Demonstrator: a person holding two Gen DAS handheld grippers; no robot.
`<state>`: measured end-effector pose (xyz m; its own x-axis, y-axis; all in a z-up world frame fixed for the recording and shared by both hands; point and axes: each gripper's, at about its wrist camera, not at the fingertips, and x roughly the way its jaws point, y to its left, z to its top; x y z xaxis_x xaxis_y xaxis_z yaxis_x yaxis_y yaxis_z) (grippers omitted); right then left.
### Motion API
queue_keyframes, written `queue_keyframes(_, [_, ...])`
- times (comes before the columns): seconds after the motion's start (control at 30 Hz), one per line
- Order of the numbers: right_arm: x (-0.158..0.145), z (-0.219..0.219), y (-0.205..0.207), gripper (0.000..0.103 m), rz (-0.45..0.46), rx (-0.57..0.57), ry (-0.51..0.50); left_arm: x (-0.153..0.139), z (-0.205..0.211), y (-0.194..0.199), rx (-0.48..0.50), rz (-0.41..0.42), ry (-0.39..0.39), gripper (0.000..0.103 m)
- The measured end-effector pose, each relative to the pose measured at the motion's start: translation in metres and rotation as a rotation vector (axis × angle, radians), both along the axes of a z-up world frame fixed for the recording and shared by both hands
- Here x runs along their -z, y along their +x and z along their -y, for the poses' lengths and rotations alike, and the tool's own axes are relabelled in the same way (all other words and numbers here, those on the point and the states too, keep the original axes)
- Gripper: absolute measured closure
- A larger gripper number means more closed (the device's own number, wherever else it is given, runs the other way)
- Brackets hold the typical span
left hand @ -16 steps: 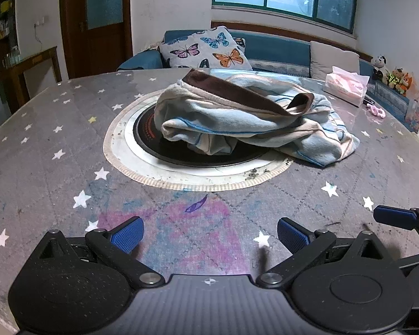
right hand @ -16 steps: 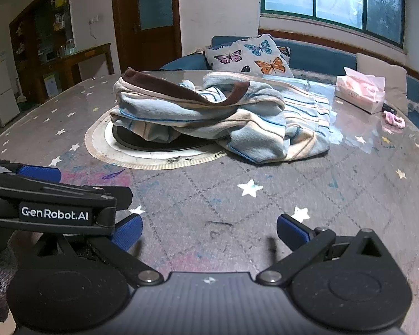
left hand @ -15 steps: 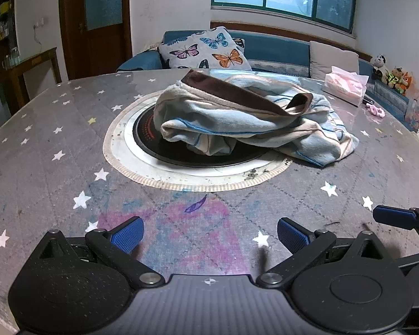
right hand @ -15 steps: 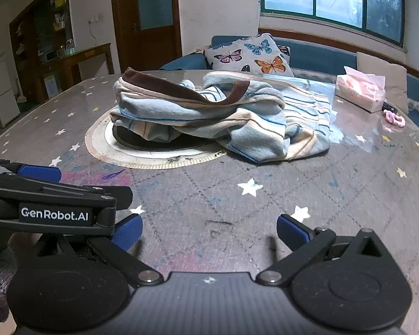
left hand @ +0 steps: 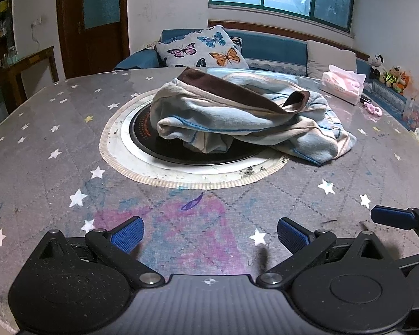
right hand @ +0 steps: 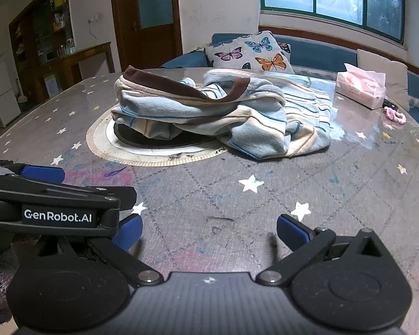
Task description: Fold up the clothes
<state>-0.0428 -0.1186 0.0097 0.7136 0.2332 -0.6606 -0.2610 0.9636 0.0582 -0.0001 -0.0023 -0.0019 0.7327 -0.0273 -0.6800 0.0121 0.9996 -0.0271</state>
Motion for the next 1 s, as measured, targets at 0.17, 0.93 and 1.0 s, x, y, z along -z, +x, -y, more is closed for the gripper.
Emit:
queue_keyframes(0.17, [0.000,0.000,0.000,0.000,0.005,-0.004,-0.004,0.001,0.000,0.002,0.005,-0.003,-0.008,0.000])
queue_keyframes(0.93, [0.001,-0.006,0.013,0.000,0.001,-0.018,-0.028,0.003,-0.003,0.020,0.025,-0.020,-0.011,0.000])
queue_keyframes(1.0, [0.001,-0.006,0.015,0.000,0.000,-0.019,-0.027,0.003,-0.003,0.022,0.025,-0.022,-0.012,0.000])
